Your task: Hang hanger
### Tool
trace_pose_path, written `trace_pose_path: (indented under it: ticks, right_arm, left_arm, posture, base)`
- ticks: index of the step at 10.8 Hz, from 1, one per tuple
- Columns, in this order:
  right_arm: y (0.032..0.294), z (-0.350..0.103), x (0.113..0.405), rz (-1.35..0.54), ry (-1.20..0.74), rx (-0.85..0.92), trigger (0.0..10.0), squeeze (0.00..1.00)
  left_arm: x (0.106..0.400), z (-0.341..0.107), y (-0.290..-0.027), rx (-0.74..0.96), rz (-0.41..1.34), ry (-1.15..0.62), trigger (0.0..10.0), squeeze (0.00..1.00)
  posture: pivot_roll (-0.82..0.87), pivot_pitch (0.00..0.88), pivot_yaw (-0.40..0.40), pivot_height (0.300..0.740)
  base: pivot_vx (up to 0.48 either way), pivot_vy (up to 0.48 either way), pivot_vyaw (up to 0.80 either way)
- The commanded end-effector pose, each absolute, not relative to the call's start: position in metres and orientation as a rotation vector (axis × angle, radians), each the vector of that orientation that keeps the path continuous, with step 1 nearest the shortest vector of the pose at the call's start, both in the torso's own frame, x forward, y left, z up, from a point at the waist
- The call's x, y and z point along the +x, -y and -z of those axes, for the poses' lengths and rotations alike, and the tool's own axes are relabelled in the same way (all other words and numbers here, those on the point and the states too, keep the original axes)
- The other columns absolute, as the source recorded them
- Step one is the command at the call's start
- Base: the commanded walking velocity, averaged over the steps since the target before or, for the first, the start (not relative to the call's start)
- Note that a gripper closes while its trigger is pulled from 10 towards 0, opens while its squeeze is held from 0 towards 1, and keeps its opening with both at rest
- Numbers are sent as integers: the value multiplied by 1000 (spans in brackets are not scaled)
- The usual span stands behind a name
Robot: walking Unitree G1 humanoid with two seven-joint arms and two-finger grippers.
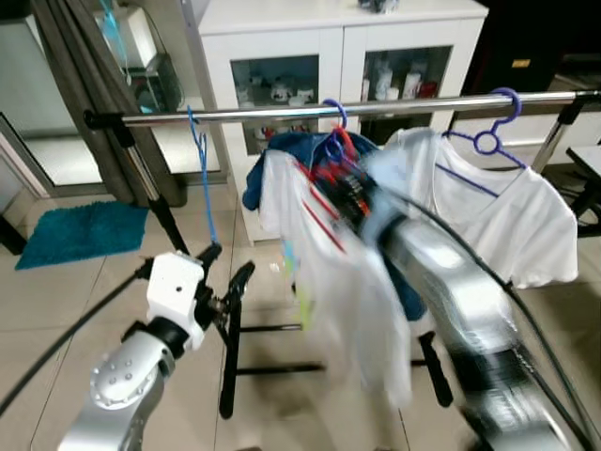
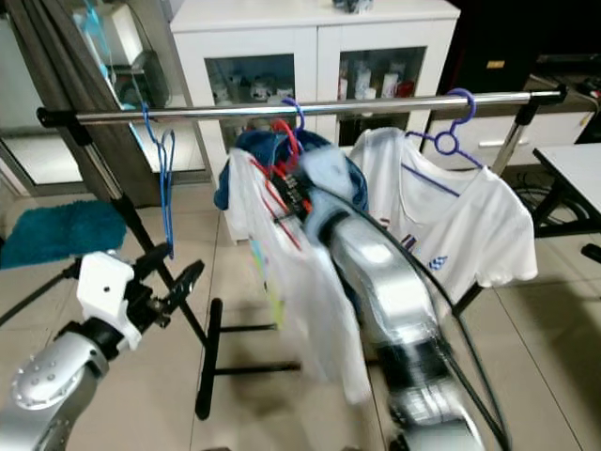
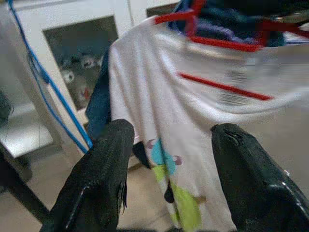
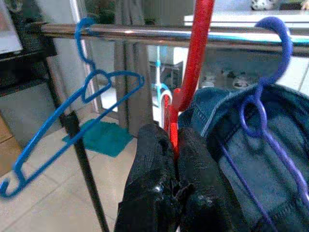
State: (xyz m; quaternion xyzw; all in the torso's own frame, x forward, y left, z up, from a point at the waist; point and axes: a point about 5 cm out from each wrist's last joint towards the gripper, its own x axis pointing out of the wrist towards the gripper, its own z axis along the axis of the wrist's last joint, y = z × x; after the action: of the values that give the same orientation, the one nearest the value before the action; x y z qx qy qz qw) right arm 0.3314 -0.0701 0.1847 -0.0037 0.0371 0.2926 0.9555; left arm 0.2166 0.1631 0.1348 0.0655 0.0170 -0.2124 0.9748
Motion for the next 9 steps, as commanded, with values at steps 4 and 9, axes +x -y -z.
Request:
trace_pose_path:
  ticks: [4,9]
  right_arm:
    - [37,-205,378,-495,-119,25,10000,0]
    - [15,-220,402,-426,-164,-41,10000,0]
  left_arm:
    - [217,-166,-176,208,440,30,10000,0]
    - [206,-189,-176,161,491,53,10000,0]
  posture:
    - [30,37,76,740]
    - [123,121,79,740]
  base:
    - [0,0,0]
    - [0,0,0]
